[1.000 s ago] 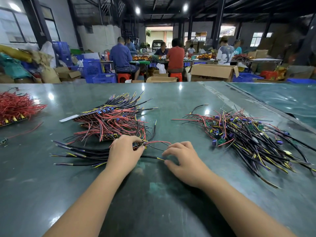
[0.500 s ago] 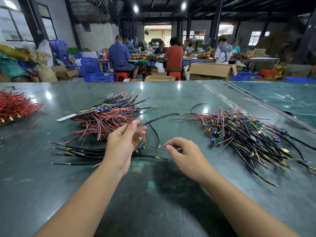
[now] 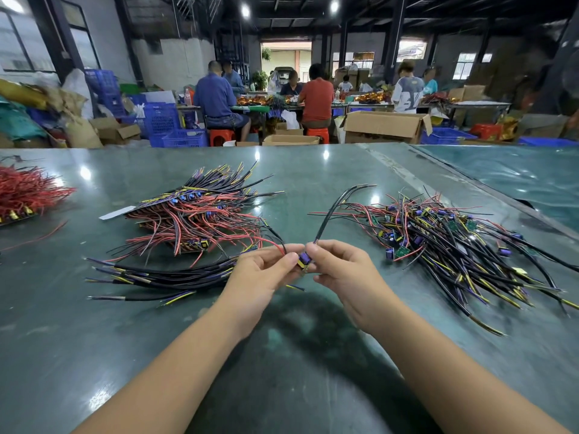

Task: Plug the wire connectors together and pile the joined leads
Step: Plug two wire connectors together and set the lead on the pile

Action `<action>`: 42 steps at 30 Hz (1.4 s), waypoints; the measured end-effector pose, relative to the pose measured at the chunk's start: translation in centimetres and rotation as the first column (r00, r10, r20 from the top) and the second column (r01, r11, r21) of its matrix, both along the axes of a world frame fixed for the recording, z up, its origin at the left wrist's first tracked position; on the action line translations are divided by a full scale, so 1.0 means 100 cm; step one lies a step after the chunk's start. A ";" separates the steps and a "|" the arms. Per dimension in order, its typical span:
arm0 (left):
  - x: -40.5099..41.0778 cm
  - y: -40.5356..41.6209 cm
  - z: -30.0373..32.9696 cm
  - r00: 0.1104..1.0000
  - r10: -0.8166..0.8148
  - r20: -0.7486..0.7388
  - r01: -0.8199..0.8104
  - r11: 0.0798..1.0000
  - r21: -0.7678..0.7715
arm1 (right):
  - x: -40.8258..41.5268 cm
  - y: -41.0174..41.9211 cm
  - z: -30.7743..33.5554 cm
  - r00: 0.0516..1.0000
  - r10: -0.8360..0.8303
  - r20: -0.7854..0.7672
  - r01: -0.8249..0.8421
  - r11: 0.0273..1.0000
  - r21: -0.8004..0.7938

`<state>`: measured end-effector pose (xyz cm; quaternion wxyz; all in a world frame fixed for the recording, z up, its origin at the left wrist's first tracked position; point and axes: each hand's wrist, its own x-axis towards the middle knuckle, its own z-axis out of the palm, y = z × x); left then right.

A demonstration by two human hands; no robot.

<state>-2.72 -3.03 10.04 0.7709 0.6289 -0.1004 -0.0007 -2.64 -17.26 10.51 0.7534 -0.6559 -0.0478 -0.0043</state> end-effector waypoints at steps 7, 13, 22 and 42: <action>0.004 0.001 0.004 0.987 0.160 -0.035 -0.163 0.959 -0.233 | 0.001 0.003 0.001 0.988 -0.110 0.105 0.090 0.979 0.184; 0.012 0.020 0.018 0.959 0.271 -0.080 -0.267 0.777 -0.570 | 0.002 0.006 0.001 0.970 -0.195 0.143 0.128 0.916 0.381; 0.015 0.030 0.020 0.937 0.321 -0.138 -0.331 0.686 -0.648 | -0.001 0.003 0.004 0.972 -0.223 0.080 0.143 0.822 0.552; 0.005 0.002 -0.001 0.995 0.102 -0.001 -0.099 0.968 -0.231 | -0.007 0.014 0.000 0.962 -0.186 0.202 0.144 0.968 0.207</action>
